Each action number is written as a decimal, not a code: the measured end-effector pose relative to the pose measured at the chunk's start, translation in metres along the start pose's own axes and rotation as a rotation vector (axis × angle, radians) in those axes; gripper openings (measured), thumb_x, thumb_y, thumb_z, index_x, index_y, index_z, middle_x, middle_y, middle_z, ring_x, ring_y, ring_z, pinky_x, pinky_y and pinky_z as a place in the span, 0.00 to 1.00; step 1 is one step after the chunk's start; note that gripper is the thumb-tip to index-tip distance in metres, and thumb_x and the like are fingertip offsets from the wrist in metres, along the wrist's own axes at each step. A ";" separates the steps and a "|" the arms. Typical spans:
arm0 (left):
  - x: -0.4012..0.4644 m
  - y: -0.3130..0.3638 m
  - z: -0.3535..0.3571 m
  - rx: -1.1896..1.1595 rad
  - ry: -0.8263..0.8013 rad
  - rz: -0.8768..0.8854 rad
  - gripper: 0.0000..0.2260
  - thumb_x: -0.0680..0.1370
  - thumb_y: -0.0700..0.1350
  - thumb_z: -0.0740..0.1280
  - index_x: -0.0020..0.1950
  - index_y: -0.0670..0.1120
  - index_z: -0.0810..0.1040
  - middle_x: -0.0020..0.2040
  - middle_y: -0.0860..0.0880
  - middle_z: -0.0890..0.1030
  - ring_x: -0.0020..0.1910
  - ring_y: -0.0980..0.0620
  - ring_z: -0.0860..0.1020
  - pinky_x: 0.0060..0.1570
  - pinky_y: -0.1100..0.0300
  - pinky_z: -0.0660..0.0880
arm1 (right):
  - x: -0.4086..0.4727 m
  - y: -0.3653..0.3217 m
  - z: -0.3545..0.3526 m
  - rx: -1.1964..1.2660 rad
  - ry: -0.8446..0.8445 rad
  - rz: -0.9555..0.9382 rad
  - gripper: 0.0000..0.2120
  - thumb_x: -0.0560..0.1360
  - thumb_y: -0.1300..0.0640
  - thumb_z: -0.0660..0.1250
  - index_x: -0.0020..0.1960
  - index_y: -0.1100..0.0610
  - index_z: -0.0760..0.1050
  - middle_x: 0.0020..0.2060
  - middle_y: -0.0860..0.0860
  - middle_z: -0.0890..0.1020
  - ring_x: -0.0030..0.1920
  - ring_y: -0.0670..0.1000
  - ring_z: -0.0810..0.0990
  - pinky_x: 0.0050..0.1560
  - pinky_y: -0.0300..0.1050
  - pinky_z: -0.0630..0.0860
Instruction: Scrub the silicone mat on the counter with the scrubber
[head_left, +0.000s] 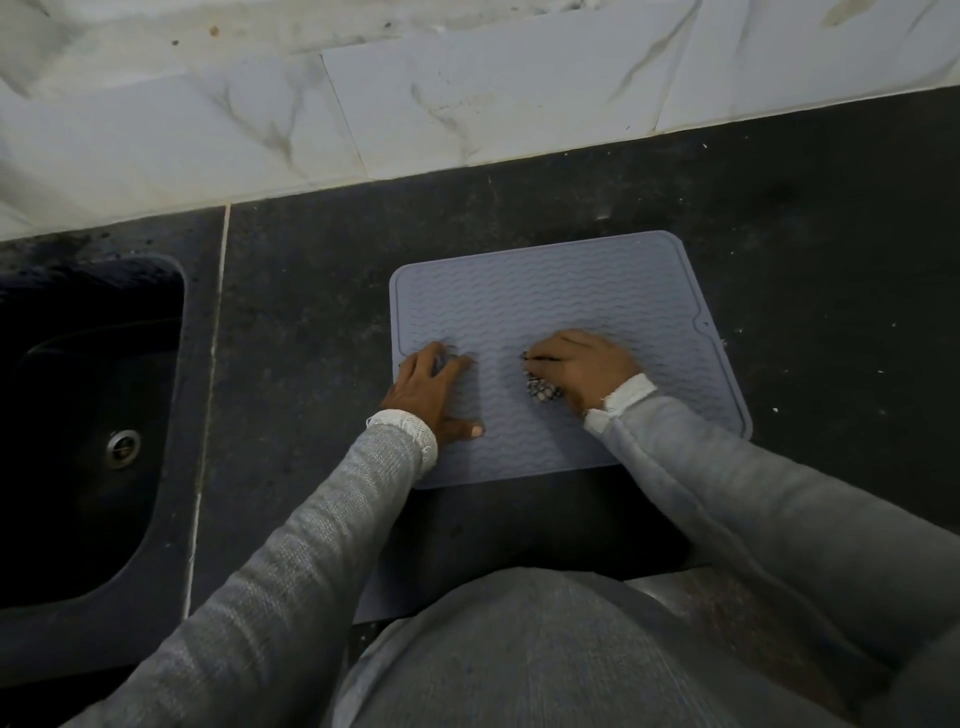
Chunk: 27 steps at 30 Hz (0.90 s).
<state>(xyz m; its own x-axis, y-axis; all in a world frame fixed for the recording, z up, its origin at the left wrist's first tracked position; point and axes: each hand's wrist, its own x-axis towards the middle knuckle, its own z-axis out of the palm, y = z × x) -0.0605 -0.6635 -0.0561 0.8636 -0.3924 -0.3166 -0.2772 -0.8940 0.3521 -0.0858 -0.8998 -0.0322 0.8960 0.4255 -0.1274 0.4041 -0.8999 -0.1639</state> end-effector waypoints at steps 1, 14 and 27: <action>0.000 0.000 -0.001 0.006 -0.009 -0.005 0.42 0.64 0.59 0.75 0.73 0.56 0.59 0.74 0.49 0.53 0.73 0.45 0.53 0.70 0.45 0.60 | 0.005 -0.013 0.001 -0.041 -0.004 -0.056 0.17 0.75 0.62 0.63 0.63 0.57 0.75 0.64 0.54 0.76 0.65 0.57 0.71 0.63 0.53 0.70; 0.002 0.001 -0.003 0.057 -0.048 -0.017 0.42 0.65 0.61 0.74 0.73 0.57 0.57 0.74 0.49 0.52 0.74 0.44 0.51 0.68 0.40 0.62 | -0.035 0.016 -0.012 -0.199 0.023 -0.110 0.21 0.58 0.66 0.79 0.50 0.60 0.82 0.50 0.55 0.84 0.49 0.60 0.83 0.41 0.56 0.81; 0.003 0.000 -0.003 0.060 -0.068 -0.018 0.43 0.65 0.61 0.74 0.73 0.57 0.56 0.75 0.49 0.51 0.74 0.43 0.50 0.69 0.40 0.62 | -0.017 -0.009 -0.006 -0.320 0.168 -0.275 0.15 0.69 0.58 0.60 0.48 0.54 0.84 0.48 0.50 0.85 0.44 0.55 0.84 0.36 0.47 0.81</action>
<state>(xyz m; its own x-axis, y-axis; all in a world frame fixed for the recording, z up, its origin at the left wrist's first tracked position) -0.0565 -0.6645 -0.0542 0.8387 -0.3883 -0.3820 -0.2885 -0.9115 0.2930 -0.1032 -0.8994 -0.0231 0.7544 0.6550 0.0439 0.6439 -0.7513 0.1445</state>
